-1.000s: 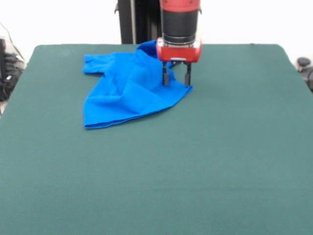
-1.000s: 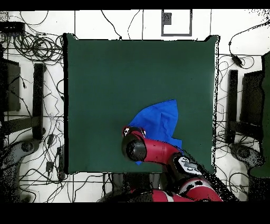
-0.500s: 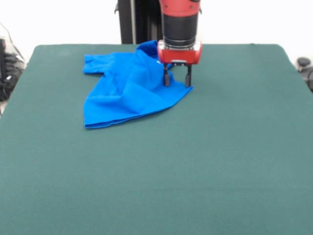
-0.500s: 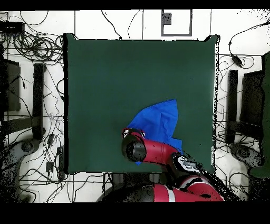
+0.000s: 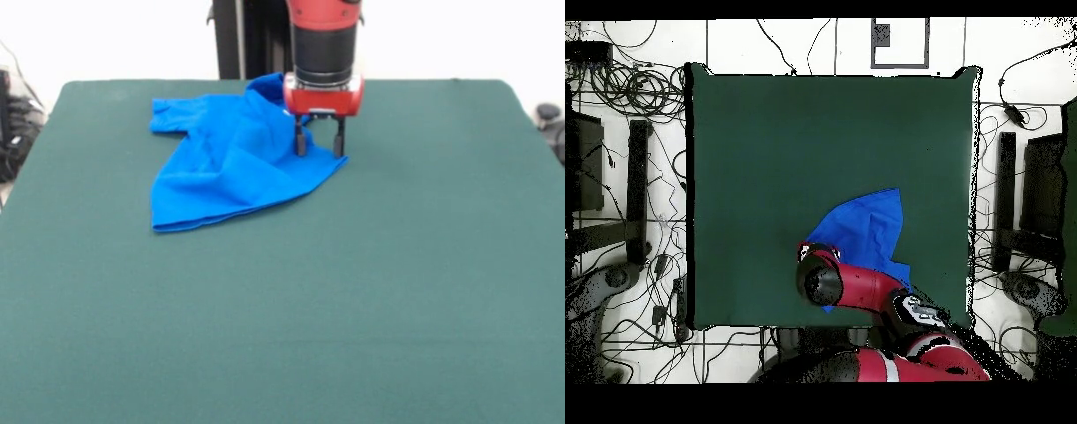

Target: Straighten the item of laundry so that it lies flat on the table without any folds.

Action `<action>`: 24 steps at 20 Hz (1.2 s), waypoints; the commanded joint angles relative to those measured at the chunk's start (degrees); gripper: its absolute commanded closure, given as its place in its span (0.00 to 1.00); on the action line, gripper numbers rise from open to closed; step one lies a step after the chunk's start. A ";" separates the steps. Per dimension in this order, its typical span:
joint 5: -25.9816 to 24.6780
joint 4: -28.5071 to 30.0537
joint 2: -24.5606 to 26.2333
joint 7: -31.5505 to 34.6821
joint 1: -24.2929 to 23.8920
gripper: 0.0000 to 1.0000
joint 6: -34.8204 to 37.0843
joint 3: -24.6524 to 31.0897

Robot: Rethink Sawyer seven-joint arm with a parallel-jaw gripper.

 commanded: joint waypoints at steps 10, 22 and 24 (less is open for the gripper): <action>3.85 -1.05 -6.65 9.39 1.93 0.00 8.15 3.59; 4.26 0.64 -6.60 11.21 3.52 0.00 6.33 3.44; 4.45 0.60 -6.27 11.35 3.76 0.00 6.03 3.54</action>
